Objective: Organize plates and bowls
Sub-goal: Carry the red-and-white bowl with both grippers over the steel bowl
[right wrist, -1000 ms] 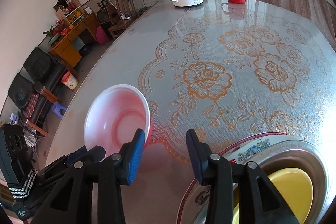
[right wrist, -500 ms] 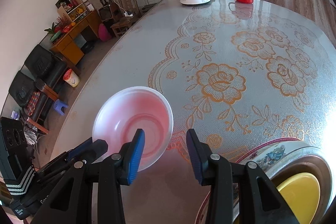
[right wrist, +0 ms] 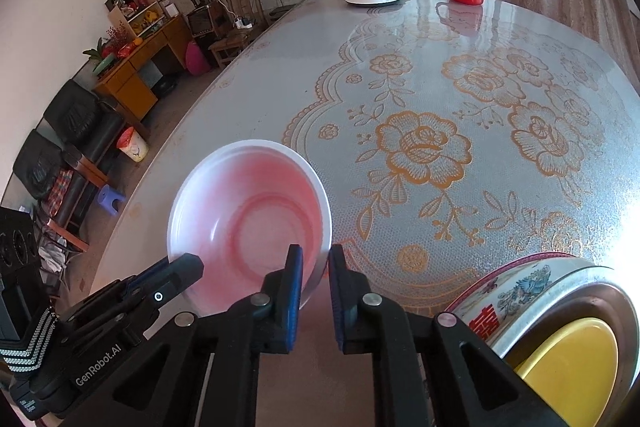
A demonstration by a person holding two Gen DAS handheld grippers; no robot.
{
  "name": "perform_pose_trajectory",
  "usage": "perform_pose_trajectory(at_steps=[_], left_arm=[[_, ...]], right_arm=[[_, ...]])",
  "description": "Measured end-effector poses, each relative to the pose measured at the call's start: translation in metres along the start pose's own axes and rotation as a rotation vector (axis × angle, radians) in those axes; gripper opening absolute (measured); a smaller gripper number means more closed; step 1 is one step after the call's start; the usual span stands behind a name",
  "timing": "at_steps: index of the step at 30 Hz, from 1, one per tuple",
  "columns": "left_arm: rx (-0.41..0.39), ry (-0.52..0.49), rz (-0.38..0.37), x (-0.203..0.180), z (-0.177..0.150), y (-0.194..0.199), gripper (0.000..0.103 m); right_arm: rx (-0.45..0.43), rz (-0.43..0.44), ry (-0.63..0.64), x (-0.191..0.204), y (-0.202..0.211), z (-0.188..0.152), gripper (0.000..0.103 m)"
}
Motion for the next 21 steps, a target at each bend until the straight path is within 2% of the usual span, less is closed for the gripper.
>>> perform_pose_trajectory(at_steps=[21], left_arm=[[-0.027,-0.074,-0.065,-0.035,-0.015,0.031,0.014]], right_arm=[[-0.077,0.057,-0.013,-0.008,0.042,-0.020,0.012]])
Point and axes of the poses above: each gripper's, at about its wrist camera, not at the fingertips, and y roughly against the way its jaws point, x to its left, z to its top, the point moved 7 cm from there along -y, roughly the way its jaws point, and after that the axes turned 3 degrees about x, right-handed, at the moved point
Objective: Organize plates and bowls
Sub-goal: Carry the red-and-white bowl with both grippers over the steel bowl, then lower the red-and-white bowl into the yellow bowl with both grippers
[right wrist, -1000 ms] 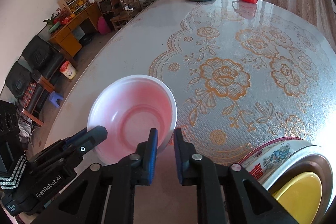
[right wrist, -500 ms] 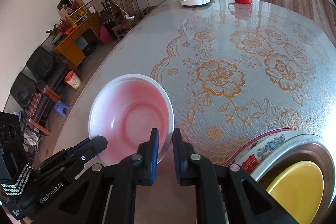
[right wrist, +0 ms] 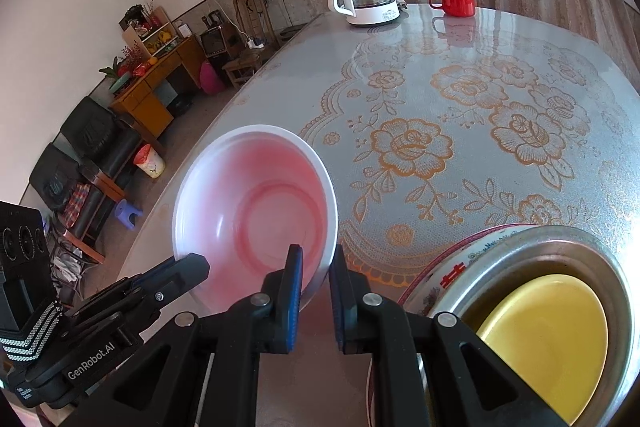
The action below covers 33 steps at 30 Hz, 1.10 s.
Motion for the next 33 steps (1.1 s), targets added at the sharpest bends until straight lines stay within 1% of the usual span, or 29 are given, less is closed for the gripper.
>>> perform_pose_trajectory(at_steps=[5,12,21,29,33], left_arm=[[0.001,-0.018,-0.028,-0.012,-0.004,0.005,0.014],[-0.007,-0.076,-0.050,-0.035,-0.008,0.013,0.014],[-0.008,-0.198,-0.070,-0.072,-0.015,0.016,0.014],[0.026,-0.314,-0.123,-0.117,-0.027,0.008,0.015],[0.062,-0.340,-0.171,-0.140,-0.033,0.003,0.015]], right_arm=[[-0.023,0.008,-0.012,-0.005,0.017,-0.009,0.012],[-0.073,0.012,-0.025,-0.014,0.045,-0.020,0.012],[-0.138,0.004,-0.035,-0.030,0.080,-0.036,0.012],[-0.200,-0.046,-0.082,-0.060,0.120,-0.052,0.012],[-0.229,-0.066,-0.127,-0.078,0.139,-0.062,0.012]])
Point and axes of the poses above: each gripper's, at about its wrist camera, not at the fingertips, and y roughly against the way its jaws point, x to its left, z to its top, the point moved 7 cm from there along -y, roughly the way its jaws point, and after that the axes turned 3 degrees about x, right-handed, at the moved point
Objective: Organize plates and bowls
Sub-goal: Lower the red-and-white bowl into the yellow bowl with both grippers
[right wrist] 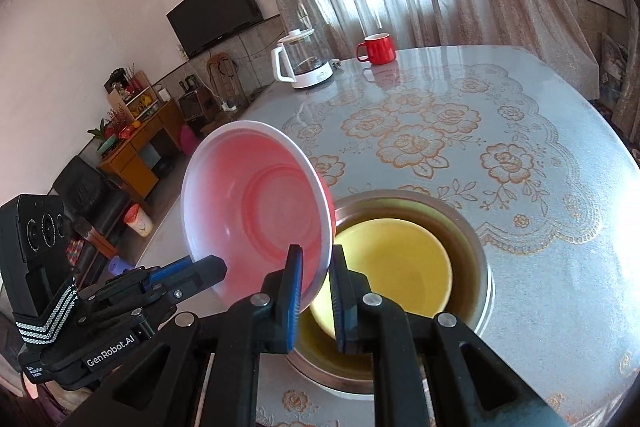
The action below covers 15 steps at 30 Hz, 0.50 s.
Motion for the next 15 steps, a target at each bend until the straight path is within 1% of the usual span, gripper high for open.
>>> perform_pose_trajectory(at_steps=[4,6,8,11,13,15], left_arm=[[0.038,0.014,-0.053,-0.012,-0.001,-0.009,0.015],[0.065,0.028,-0.070,-0.013,-0.003,-0.015,0.015],[0.086,0.041,-0.077,-0.016,-0.006,-0.021,0.015],[0.102,0.039,-0.069,-0.018,-0.009,-0.025,0.015],[0.126,0.046,-0.077,-0.020,-0.011,-0.028,0.015],[0.150,0.074,-0.095,-0.017,-0.012,-0.034,0.015]], right_arm=[[-0.018,-0.011,-0.036,-0.015,0.015,-0.006,0.012],[-0.013,-0.017,-0.051,-0.020,0.019,-0.009,0.012],[-0.005,-0.017,-0.069,-0.027,0.018,-0.013,0.012],[0.007,-0.015,-0.092,-0.033,0.016,-0.016,0.012],[0.012,-0.018,-0.092,-0.035,0.016,-0.018,0.013],[0.030,-0.024,-0.101,-0.038,0.013,-0.020,0.015]])
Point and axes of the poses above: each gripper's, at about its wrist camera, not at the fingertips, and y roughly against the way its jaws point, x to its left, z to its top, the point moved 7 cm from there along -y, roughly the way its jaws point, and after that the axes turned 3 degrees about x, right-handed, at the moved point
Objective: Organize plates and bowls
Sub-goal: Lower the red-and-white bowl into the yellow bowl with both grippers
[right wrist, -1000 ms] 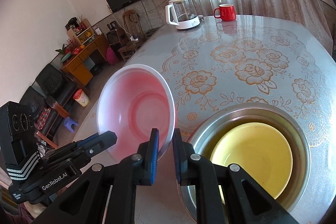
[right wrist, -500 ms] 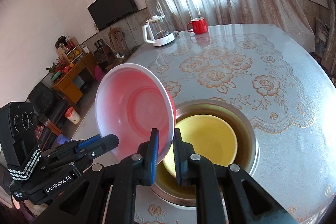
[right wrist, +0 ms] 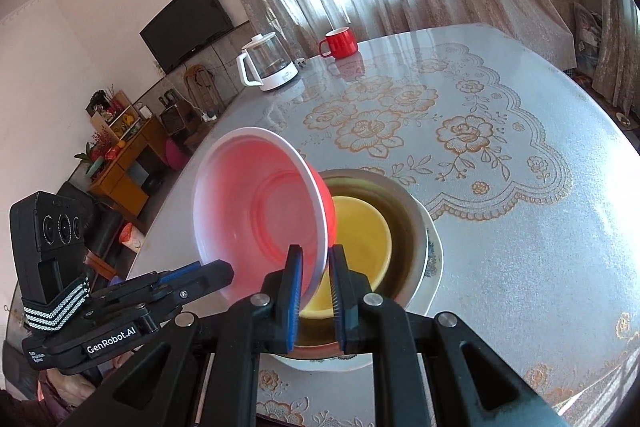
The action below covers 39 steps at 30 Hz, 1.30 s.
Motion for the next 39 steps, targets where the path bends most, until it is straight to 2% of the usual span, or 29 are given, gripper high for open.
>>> perform_pose_trajectory(at_steps=[9,15,23,31,36,39], left_arm=[[0.048,0.005,0.017,0.005,-0.003,-0.019,0.015],[0.055,0.015,0.020,0.009,-0.005,-0.020,0.015],[0.067,0.024,0.013,0.012,-0.006,-0.024,0.015],[0.098,0.058,-0.049,0.012,-0.004,-0.025,0.015],[0.092,0.047,-0.048,0.013,-0.007,-0.022,0.015],[0.089,0.047,-0.045,0.015,-0.009,-0.020,0.015]], right_arm=[[0.054,0.003,-0.062,-0.020,-0.021,-0.005,0.015],[0.055,-0.018,-0.076,-0.027,-0.023,-0.002,0.026],[0.029,-0.068,-0.039,-0.030,-0.030,0.001,0.025],[0.010,-0.104,-0.034,-0.036,-0.038,0.017,0.026],[0.009,-0.099,0.006,-0.032,-0.052,0.032,0.026],[0.038,-0.103,0.035,-0.028,-0.065,0.035,0.025]])
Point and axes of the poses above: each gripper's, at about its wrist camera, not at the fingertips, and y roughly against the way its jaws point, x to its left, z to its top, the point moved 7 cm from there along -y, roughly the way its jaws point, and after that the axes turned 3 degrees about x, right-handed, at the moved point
